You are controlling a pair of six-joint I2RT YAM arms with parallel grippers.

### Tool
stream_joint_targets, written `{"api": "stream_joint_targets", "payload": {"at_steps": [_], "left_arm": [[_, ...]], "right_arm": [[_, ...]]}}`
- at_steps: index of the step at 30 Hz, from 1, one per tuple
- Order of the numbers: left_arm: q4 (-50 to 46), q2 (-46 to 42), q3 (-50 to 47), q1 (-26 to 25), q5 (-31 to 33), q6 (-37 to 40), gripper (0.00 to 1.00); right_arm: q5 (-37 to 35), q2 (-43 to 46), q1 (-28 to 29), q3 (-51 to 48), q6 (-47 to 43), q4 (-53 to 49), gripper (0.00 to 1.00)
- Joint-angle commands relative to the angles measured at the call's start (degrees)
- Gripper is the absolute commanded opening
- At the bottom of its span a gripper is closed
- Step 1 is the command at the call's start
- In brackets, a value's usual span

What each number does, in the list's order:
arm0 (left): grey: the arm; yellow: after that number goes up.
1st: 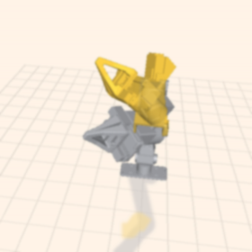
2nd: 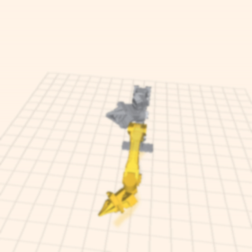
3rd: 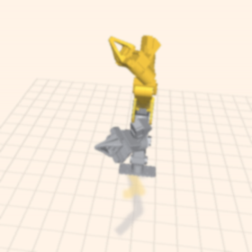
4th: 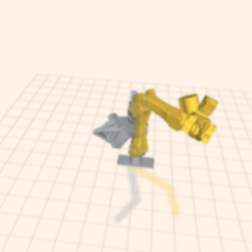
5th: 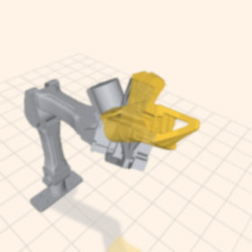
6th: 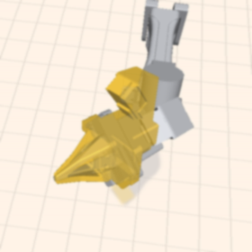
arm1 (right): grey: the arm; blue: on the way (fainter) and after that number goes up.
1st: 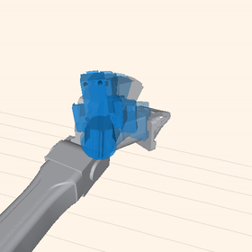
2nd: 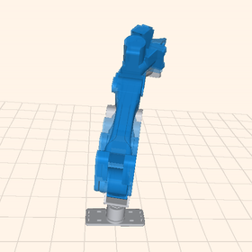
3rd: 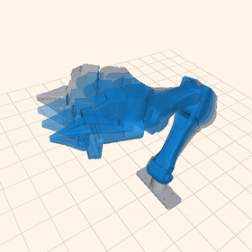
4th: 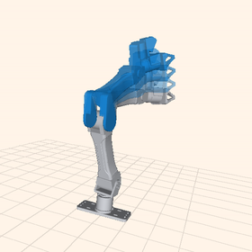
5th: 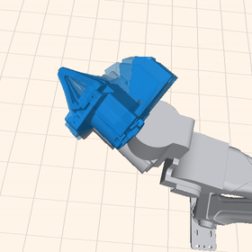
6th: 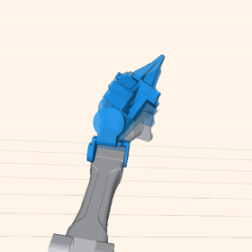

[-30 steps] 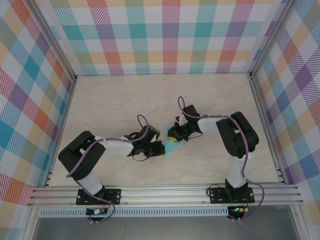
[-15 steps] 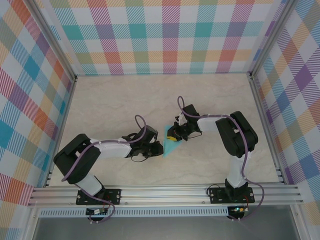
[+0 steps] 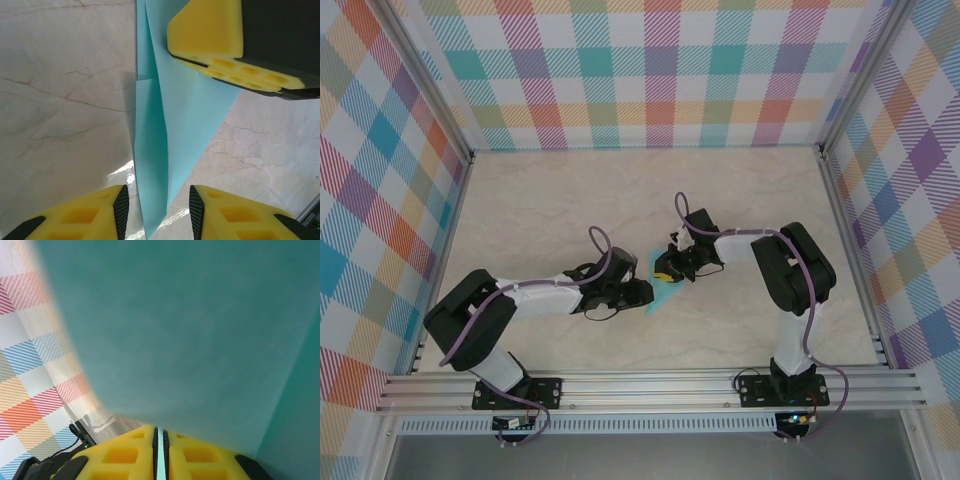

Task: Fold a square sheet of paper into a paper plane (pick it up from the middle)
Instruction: Fourth fold the wing at the center of the table.

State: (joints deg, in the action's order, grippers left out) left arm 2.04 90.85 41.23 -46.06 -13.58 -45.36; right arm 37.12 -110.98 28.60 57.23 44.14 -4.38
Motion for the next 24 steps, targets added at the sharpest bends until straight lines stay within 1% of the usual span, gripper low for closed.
{"api": "stream_joint_targets", "payload": {"at_steps": [1, 8, 14, 19, 24], "left_arm": [[0.3, 2.0, 2.7, -1.1, -1.4, 1.1, 0.39], [-5.2, 4.2, 5.8, -1.9, 0.9, 3.2, 0.39], [-10.3, 5.3, 7.4, -2.8, 2.4, 5.5, 0.36], [-12.0, 5.6, 7.6, -2.9, 3.7, 6.0, 0.30], [-11.5, 6.6, 7.8, -2.9, 2.9, 6.3, 0.24]], "right_arm": [[-1.7, -2.7, 0.2, 0.2, -1.2, -1.9, 0.14], [-1.5, -2.5, 0.2, 0.3, -1.4, -2.2, 0.14], [-1.5, -2.6, 0.3, 0.4, -1.6, -2.4, 0.14], [-1.6, -2.7, 0.2, 0.3, -1.6, -2.4, 0.14], [-1.6, -2.8, 0.3, 0.3, -1.7, -2.5, 0.14]]}}
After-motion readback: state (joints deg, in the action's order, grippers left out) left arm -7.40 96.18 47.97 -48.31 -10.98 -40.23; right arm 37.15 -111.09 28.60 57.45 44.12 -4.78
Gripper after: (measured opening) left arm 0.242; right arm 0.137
